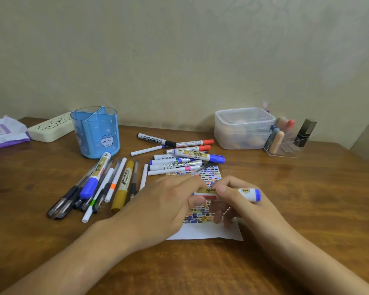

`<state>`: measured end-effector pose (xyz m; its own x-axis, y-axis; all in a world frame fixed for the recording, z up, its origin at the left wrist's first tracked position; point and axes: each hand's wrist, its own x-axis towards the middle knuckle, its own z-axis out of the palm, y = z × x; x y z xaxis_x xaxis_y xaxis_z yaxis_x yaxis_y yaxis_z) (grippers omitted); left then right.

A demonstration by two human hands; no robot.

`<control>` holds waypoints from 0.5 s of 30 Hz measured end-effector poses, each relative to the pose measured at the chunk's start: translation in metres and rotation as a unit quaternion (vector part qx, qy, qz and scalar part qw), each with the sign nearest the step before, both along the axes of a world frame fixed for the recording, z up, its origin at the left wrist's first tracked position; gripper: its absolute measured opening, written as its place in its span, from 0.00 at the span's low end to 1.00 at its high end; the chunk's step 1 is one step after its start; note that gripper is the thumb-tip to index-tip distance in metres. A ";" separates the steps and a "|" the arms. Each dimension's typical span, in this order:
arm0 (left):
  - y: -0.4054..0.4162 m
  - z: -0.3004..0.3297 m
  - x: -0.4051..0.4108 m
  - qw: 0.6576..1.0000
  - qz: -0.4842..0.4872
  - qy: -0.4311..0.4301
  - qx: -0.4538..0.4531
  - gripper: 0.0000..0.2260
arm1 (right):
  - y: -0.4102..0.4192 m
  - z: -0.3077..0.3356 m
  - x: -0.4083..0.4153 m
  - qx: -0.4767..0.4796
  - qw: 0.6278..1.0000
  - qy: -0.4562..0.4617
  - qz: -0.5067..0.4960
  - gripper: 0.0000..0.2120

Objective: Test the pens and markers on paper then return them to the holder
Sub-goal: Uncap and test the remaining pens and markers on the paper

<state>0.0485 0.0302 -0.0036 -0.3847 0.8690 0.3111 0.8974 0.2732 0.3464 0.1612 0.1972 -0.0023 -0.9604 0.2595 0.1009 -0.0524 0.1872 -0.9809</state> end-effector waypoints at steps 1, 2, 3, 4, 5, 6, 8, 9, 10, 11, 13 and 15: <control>0.000 0.000 0.002 1.000 -0.006 -0.007 0.004 0.14 | -0.001 0.000 0.000 0.005 1.000 0.000 0.000 0.17; 0.000 0.001 0.003 1.000 -0.011 -0.013 0.005 0.13 | -0.001 0.000 0.000 0.006 1.000 0.000 0.000 0.17; 0.000 0.002 0.005 1.000 -0.012 -0.020 0.006 0.14 | -0.001 0.000 0.000 0.004 1.000 0.002 0.001 0.18; 0.000 0.003 0.005 0.999 -0.014 -0.029 0.005 0.14 | -0.001 -0.001 0.000 0.003 1.000 0.006 0.002 0.20; 0.000 0.005 0.006 0.999 -0.016 -0.037 0.001 0.15 | -0.001 -0.002 0.000 0.006 1.000 0.010 0.004 0.22; 0.001 0.006 0.007 0.999 -0.017 -0.038 -0.007 0.16 | -0.001 -0.003 0.000 0.011 1.000 0.014 0.006 0.23; 0.001 0.007 0.007 0.999 -0.018 -0.026 -0.032 0.18 | -0.003 -0.004 0.001 0.023 0.999 0.019 0.013 0.21; 0.000 0.006 0.006 0.999 -0.018 -0.020 -0.039 0.18 | -0.004 -0.004 0.001 0.029 0.999 0.019 0.018 0.21; 0.000 0.006 0.005 0.999 -0.020 -0.015 -0.038 0.17 | -0.004 -0.004 0.001 0.036 0.999 0.018 0.022 0.20; 0.000 0.006 0.004 0.999 -0.025 -0.011 -0.034 0.15 | -0.004 -0.004 0.002 0.043 0.999 0.018 0.025 0.20; -0.001 0.007 0.002 0.999 -0.033 -0.010 -0.030 0.10 | -0.005 -0.004 0.003 0.059 0.998 0.016 0.031 0.20; -0.002 0.007 0.002 0.998 -0.034 -0.022 -0.048 0.07 | -0.005 -0.004 0.003 0.075 0.996 0.013 0.036 0.19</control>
<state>0.0506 0.0283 0.0039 -0.3349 0.9187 0.2092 0.8998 0.2459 0.3605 0.1646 0.1921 -0.0064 -0.9727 0.1694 0.1584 -0.0962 0.3265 -0.9403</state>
